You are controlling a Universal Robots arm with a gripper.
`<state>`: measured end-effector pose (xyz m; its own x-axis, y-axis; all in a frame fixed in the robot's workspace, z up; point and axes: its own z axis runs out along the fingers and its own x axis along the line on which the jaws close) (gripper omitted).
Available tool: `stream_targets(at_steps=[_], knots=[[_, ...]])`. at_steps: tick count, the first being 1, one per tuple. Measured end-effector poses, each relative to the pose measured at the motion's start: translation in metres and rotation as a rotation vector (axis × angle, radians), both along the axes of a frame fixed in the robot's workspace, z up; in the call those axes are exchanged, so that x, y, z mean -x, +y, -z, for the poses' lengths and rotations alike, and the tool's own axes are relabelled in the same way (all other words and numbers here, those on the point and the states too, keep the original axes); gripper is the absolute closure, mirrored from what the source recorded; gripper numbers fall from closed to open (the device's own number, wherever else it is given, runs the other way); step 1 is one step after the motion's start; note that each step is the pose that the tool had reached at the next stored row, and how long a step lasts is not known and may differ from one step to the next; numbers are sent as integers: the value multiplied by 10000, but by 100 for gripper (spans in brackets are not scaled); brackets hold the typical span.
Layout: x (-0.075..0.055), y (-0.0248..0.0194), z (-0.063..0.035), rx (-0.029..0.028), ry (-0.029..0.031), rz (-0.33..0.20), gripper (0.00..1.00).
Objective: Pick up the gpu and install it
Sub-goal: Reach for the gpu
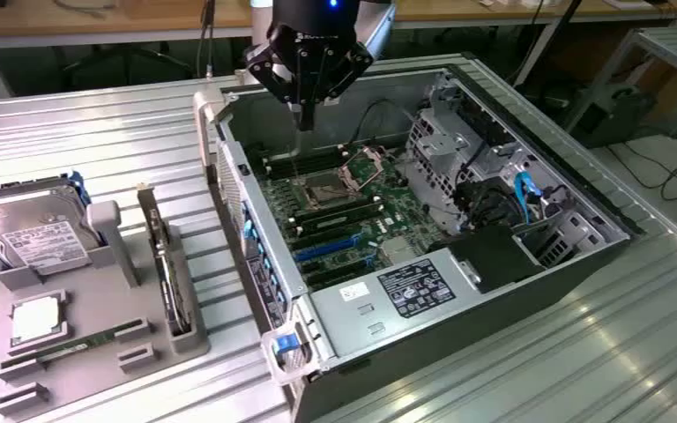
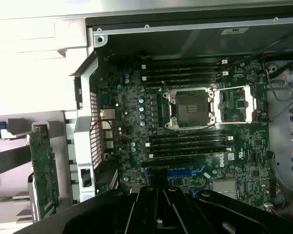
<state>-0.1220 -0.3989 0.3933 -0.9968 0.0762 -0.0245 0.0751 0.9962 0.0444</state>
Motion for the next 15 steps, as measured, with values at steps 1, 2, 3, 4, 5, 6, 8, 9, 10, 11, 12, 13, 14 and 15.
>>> stream_targets(at_steps=[1, 2, 3, 4, 5, 6, 8, 9, 10, 11, 12, 13, 14, 15], knots=[[3, 0, 0, 0, 0, 0, 89], [8, 0, 0, 0, 0, 1, 89], [17, 0, 0, 0, 0, 0, 89], [23, 0, 0, 0, 0, 0, 89], [28, 0, 0, 0, 0, 0, 89], [32, 0, 0, 0, 0, 0, 89], [43, 0, 0, 0, 0, 0, 89], [47, 0, 0, 0, 0, 0, 89], [51, 0, 0, 0, 0, 0, 89], [56, 0, 0, 0, 0, 0, 89], [61, 0, 0, 0, 0, 0, 89], [67, 0, 0, 0, 0, 0, 89], [71, 0, 0, 0, 0, 0, 89], [77, 0, 0, 0, 0, 0, 89]])
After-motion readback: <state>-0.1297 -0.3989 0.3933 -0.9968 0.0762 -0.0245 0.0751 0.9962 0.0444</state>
